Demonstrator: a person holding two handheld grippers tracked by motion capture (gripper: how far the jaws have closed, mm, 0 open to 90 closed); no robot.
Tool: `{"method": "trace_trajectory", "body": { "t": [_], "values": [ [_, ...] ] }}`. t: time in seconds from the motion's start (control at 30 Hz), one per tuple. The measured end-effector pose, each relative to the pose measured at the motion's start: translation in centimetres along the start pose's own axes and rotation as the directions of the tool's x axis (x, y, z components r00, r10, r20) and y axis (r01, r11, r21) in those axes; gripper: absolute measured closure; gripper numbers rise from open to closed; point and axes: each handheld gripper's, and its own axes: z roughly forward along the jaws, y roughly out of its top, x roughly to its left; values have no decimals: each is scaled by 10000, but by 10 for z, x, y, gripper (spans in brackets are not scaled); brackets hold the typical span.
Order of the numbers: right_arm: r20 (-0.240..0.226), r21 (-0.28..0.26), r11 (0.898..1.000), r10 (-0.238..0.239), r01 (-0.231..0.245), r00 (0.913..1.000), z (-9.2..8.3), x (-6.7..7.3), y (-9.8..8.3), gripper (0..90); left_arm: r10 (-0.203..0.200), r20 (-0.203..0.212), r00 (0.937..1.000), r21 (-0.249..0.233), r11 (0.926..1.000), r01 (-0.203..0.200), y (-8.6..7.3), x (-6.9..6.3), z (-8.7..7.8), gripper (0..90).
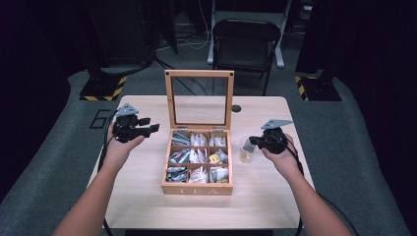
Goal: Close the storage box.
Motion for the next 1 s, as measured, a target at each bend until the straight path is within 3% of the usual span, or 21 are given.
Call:
{"method": "trace_trajectory", "body": {
  "t": [0.37,0.67,0.87,1.0],
  "values": [
    [71,-143,9999,-91,92,9999,-3,1,4,779,-69,-24,10000,-23,10000,69,-2,1,-1,488],
    [-106,-420,9985,-368,363,9993,-9,6,21,659,-4,-15,10000,-37,10000,4,0,0,-1,488],
    [-140,-532,9985,-114,106,9998,-11,8,31,580,-20,-20,10000,3,10000,20,1,0,-2,488],
    [-170,-465,9986,-248,240,9995,-9,8,36,538,9,7,10000,30,10000,-9,0,0,-2,484]
  ]
}}
